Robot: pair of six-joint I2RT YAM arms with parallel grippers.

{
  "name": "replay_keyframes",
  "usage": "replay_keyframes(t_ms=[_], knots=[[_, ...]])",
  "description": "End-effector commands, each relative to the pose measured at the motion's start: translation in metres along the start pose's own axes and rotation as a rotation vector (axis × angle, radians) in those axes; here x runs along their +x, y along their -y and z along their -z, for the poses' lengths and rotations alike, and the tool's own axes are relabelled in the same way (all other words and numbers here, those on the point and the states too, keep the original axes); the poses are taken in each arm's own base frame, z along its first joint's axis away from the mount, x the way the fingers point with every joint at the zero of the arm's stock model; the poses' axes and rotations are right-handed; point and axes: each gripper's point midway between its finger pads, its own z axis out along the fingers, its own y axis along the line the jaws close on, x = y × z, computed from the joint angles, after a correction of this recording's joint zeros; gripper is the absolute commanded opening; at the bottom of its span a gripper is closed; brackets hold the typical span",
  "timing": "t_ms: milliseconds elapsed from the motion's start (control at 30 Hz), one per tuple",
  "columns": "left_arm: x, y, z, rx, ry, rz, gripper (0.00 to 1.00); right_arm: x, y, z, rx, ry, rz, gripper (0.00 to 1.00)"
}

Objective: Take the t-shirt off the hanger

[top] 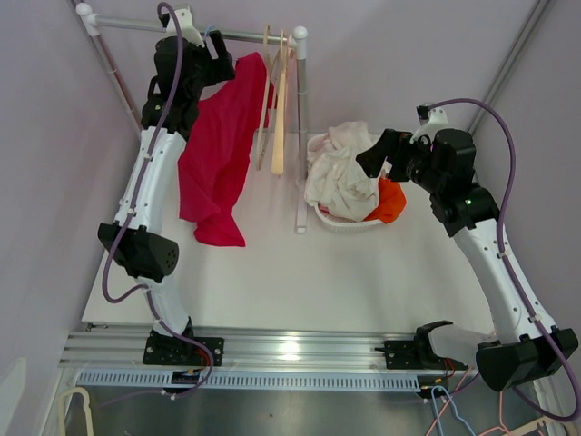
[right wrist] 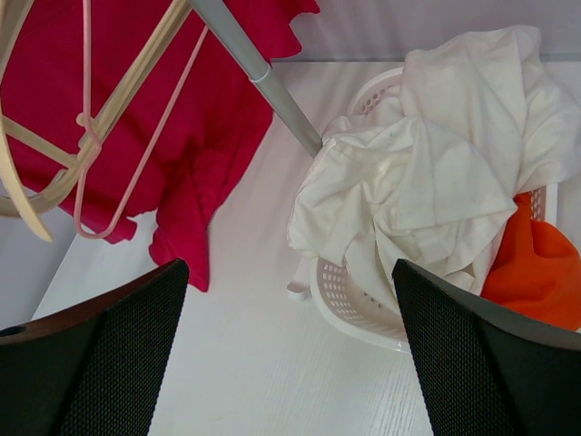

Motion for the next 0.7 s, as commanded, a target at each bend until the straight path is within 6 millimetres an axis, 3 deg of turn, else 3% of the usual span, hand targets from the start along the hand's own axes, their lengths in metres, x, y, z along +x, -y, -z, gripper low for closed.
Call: replay_keyframes(t_ms=[0,67,100,133,167,200,267,467,600,667], knots=[[-0.044,0.009,0.021,0.075,0.108,-0.080,0.90,-0.013,-0.010,0.009,-0.035,0.044,0.006,0.99],[-0.046,0.013,0.020,0.115,0.099,-0.071,0.90,-0.011,-0.009,0.008,-0.033,0.038,0.005,0.99],[-0.047,0.009,0.022,0.118,0.086,-0.068,0.84,-0.011,-0.010,0.008,-0.038,0.038,0.005,0.99],[-0.052,0.019,0.025,0.181,0.085,-0.068,0.79,-0.011,-0.010,0.008,-0.037,0.037,0.005,1.00],[-0.042,0.017,0.017,0.185,0.056,-0.065,0.74,-0.010,-0.009,0.008,-0.035,0.034,0.004,0.99],[-0.045,0.016,0.018,0.185,0.057,-0.065,0.63,-0.010,-0.009,0.008,-0.036,0.036,0.003,0.99],[-0.040,0.015,0.017,0.186,0.036,-0.073,0.57,-0.010,-0.010,0.008,-0.040,0.034,0.003,0.99],[-0.027,0.008,0.013,0.178,-0.007,-0.071,0.53,-0.010,-0.012,0.008,-0.046,0.036,-0.002,1.00],[-0.027,0.009,0.015,0.194,-0.016,-0.064,0.61,-0.011,-0.015,0.007,-0.054,0.037,-0.003,0.99],[-0.022,0.011,0.016,0.209,-0.035,-0.075,0.60,-0.011,-0.015,0.007,-0.054,0.037,-0.006,0.99]])
